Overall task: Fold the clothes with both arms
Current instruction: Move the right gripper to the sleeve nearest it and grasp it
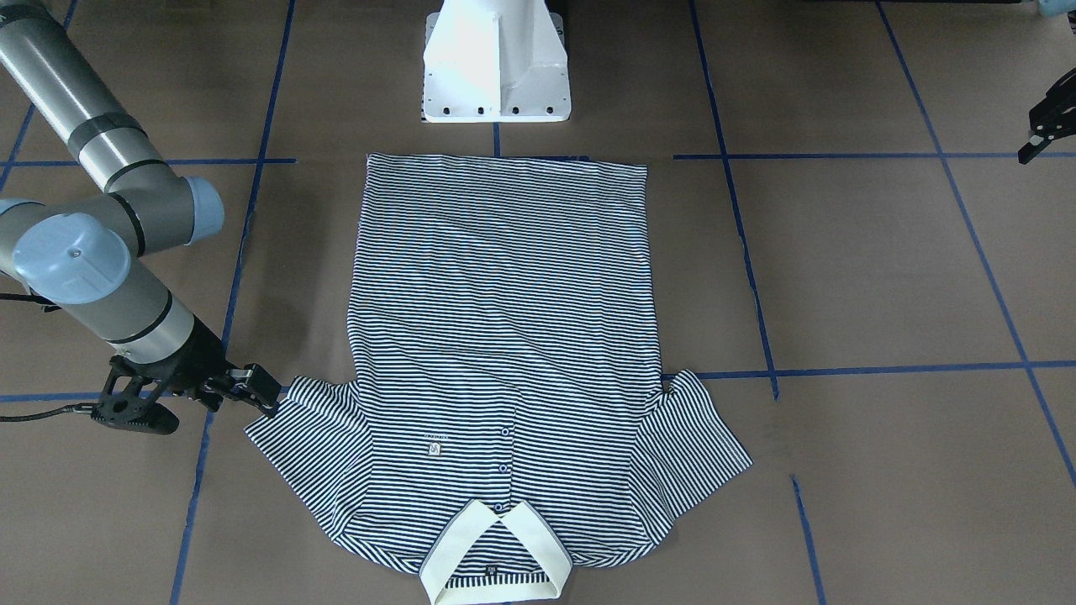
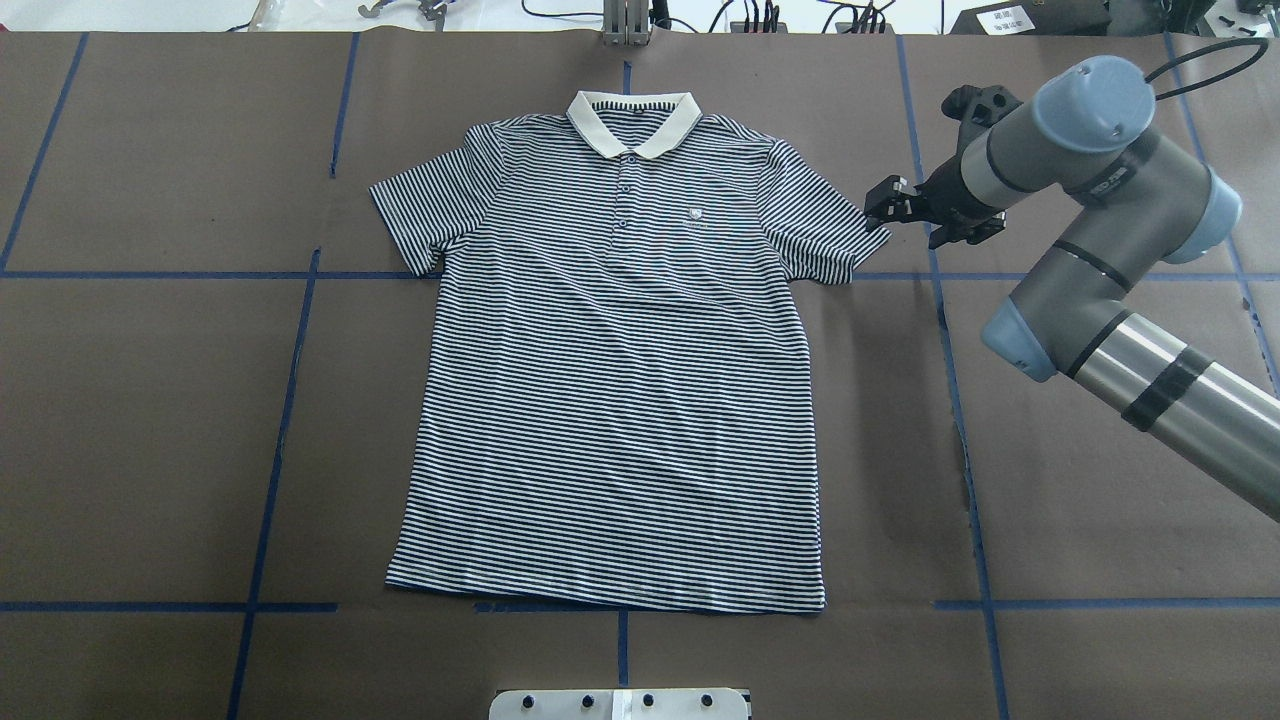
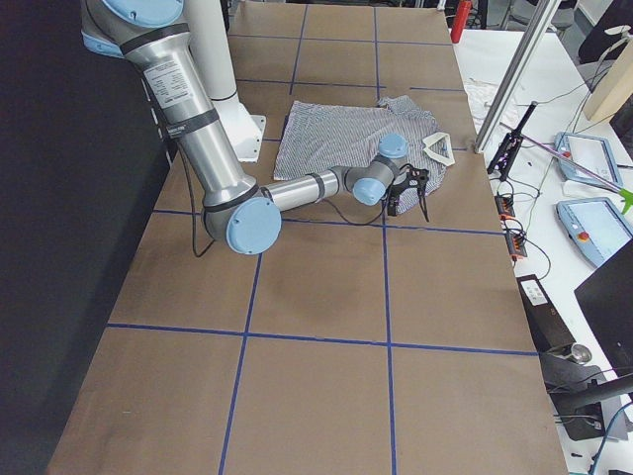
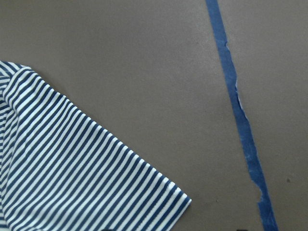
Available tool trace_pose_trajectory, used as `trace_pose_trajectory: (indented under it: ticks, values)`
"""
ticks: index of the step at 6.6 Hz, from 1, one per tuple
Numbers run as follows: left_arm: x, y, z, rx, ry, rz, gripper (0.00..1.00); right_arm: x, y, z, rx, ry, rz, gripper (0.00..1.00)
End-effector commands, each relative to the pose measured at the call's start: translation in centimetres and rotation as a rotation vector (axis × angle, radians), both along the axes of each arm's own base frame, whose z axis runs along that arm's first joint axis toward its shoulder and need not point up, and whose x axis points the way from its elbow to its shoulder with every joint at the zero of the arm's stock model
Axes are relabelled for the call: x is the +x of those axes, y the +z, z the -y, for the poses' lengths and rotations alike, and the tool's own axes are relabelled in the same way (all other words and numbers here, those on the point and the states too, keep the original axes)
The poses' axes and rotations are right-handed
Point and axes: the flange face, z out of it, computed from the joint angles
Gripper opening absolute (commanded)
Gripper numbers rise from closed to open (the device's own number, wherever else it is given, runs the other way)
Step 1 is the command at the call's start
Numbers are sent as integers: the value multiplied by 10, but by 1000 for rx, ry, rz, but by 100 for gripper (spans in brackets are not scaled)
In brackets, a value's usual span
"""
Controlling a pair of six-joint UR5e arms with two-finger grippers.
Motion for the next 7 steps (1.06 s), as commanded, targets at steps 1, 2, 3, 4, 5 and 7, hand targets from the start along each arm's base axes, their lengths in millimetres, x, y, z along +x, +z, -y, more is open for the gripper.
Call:
trace_pose_trajectory:
  ticks: [1, 2, 3, 4, 5, 7]
  values:
    - [0, -1, 0, 2, -1, -1, 100, -14, -3, 13, 5, 40, -22, 77]
    - [0, -1, -1, 1, -1, 0, 100, -16, -1, 14, -33, 83, -20, 67]
    - [0, -1, -1, 1, -1, 0, 100, -15, -1, 15, -34, 86, -19, 49]
    - [0, -2, -1, 4, -1, -1, 100, -16, 9, 14, -43, 82, -32, 32]
    - [0, -4, -1, 7, -1, -1, 100, -17, 10, 15, -43, 81, -35, 12]
    - [0, -5, -2, 8, 0, -3, 100, -23, -10, 18, -30, 80, -18, 0]
